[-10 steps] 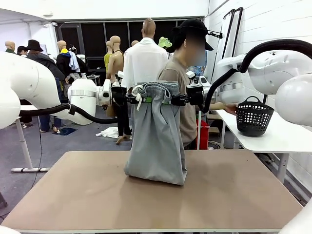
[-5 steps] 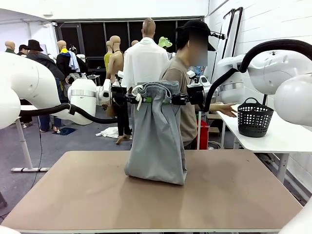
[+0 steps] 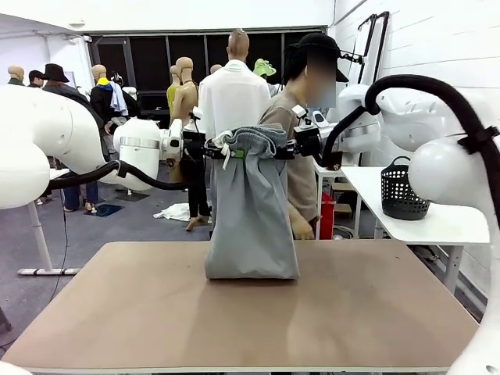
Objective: Fold the training pants.
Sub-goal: Fold the Training pants in half.
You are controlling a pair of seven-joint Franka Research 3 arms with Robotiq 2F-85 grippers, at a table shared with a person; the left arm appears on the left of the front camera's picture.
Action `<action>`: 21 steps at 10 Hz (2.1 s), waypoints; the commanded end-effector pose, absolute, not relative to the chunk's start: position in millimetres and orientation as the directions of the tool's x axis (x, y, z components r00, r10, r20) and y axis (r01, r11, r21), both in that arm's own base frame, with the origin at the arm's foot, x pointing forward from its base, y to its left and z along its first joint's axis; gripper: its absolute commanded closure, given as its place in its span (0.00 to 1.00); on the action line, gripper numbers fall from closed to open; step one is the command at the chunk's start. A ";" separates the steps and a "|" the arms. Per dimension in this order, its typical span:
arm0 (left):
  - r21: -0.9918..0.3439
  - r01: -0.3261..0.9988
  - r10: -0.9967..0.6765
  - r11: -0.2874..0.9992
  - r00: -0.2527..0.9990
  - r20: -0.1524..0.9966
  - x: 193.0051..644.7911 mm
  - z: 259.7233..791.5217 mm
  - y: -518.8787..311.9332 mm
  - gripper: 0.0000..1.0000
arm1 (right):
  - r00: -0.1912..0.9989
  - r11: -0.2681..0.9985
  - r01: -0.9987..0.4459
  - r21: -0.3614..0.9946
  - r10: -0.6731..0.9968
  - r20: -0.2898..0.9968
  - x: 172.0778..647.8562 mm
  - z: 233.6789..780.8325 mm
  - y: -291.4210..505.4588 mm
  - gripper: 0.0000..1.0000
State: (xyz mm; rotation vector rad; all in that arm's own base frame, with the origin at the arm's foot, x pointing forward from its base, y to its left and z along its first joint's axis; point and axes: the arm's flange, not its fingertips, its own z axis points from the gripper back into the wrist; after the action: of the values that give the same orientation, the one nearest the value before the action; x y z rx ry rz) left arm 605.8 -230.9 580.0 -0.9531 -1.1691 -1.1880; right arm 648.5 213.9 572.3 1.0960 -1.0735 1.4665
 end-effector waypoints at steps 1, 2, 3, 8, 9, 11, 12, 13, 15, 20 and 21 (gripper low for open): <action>0.033 0.980 -0.213 0.199 0.011 0.977 636.5 598.0 -239.0 1.00 | -0.131 -0.197 -0.976 -0.090 0.209 0.969 688.6 586.7 232.7 1.00; 0.028 0.976 -0.207 0.218 0.018 0.978 646.9 603.2 -238.9 1.00 | -0.150 -0.195 -0.975 -0.108 0.214 0.965 695.9 591.9 236.4 1.00; 0.040 0.972 -0.204 0.233 0.008 0.979 656.6 608.7 -241.0 1.00 | -0.172 -0.179 -0.975 -0.133 0.221 0.960 702.0 600.3 239.5 1.00; 0.070 0.958 -0.172 0.279 -0.022 0.985 673.1 605.7 -233.2 1.00 | -0.231 -0.165 -0.966 -0.200 0.198 0.953 724.3 609.1 238.1 1.00; 0.052 0.960 -0.162 0.274 -0.007 0.987 667.5 598.6 -231.7 1.00 | -0.226 -0.187 -0.964 -0.190 0.191 0.955 718.3 599.3 235.0 1.00; -0.029 0.967 -0.140 0.252 0.066 0.988 652.7 579.1 -229.6 1.00 | -0.188 -0.201 -0.968 -0.153 0.170 0.967 707.8 574.7 228.9 1.00; -0.062 0.966 -0.133 0.252 0.099 0.986 645.7 570.3 -226.7 1.00 | -0.161 -0.197 -0.972 -0.128 0.163 0.974 700.6 563.3 227.5 1.00; -0.095 0.962 -0.119 0.257 0.130 0.984 638.1 561.4 -223.9 1.00 | -0.141 -0.194 -0.975 -0.109 0.157 0.978 691.3 554.1 226.0 1.00; -0.161 0.955 -0.101 0.250 0.191 0.976 621.7 548.7 -220.6 1.00 | -0.099 -0.183 -0.981 -0.070 0.154 0.983 674.1 544.6 224.4 1.00; -0.314 0.915 -0.089 0.255 0.345 0.934 578.6 522.1 -217.6 1.00 | 0.080 -0.124 -0.987 0.098 0.141 0.987 625.3 503.1 221.2 1.00; -0.334 0.908 -0.082 0.253 0.364 0.928 570.2 515.5 -215.2 1.00 | 0.102 -0.117 -0.986 0.117 0.129 0.986 615.2 490.6 218.8 1.00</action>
State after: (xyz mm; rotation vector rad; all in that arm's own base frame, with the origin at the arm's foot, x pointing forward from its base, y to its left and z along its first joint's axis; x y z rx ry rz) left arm 584.7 -220.3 513.9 -1.0615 -0.9609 -0.8731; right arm 643.0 225.3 496.8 1.2541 -0.9273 1.3208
